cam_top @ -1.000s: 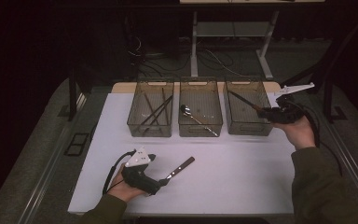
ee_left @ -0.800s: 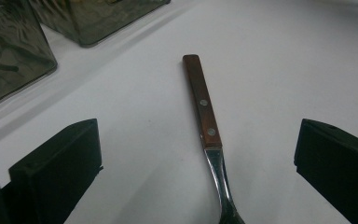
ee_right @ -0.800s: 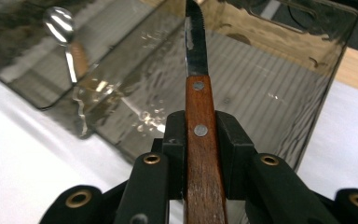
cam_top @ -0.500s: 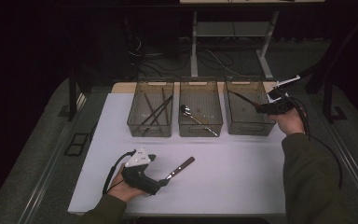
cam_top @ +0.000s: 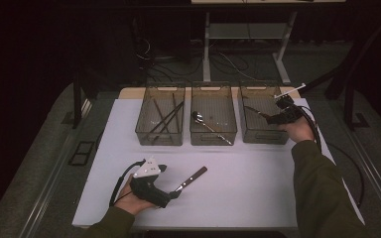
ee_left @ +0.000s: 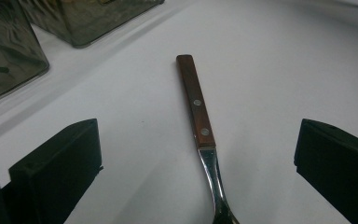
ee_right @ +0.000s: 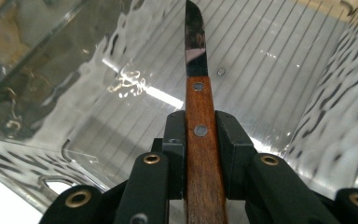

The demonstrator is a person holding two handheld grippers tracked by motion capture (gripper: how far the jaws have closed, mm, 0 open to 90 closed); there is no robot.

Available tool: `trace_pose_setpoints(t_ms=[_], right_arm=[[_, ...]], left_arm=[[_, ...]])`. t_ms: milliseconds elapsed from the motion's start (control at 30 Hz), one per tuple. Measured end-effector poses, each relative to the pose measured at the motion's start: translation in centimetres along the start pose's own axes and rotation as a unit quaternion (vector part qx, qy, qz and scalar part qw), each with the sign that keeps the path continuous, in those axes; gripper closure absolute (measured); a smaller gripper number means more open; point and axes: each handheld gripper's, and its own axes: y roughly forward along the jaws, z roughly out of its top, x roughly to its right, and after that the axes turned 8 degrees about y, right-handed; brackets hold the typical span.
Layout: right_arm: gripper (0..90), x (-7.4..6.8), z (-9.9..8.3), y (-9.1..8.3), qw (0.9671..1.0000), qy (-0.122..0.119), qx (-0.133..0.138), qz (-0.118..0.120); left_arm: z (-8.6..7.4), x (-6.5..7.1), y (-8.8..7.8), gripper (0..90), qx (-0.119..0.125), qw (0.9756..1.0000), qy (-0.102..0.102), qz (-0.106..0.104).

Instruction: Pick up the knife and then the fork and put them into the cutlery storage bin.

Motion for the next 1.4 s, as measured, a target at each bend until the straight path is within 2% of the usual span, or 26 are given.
trace_pose_setpoints(t_ms=[233, 333, 433, 633, 800, 1000, 1200, 1400], right_arm=[[73.8, 0.1, -0.1, 0.2, 1.0, 0.0, 0.004, -0.004], [65.4, 0.3, -0.1, -0.1, 0.9997, 0.004, 0.023, 0.002], [60.9, 0.3, -0.1, -0.6, 0.9992, 0.007, 0.04, 0.004], [48.1, -0.2, -0.6, -2.6, 0.9962, 0.008, 0.083, 0.026], [36.6, -1.3, -2.5, -4.6, 0.9907, -0.015, 0.125, 0.051], [26.9, -2.4, -5.5, -6.1, 0.9861, -0.029, 0.139, 0.087], [19.7, -3.8, -8.1, -6.6, 0.9828, -0.039, 0.147, 0.104], [15.9, -5.4, -10.2, -6.4, 0.979, -0.048, 0.164, 0.11]], left_arm=[[0.0, 0.0, 0.0, 0.0, -0.001, 1.0, -0.001, 0.0], [0.0, 0.0, 0.0, 0.0, -0.001, 1.0, -0.001, 0.0], [0.0, 0.0, 0.0, 0.0, -0.002, 1.0, 0.0, 0.0], [0.0, 0.0, 0.0, 0.0, -0.005, 1.0, -0.001, 0.003], [0.0, -0.2, 0.1, 0.1, -0.014, 0.9998, -0.007, 0.01], [0.1, -0.4, 0.3, 0.8, -0.026, 0.9994, -0.016, 0.017], [0.2, -0.5, 0.3, 2.0, -0.029, 0.9992, -0.019, 0.021], [0.3, -0.6, 0.2, 6.1, -0.03, 0.9989, -0.025, 0.026]])
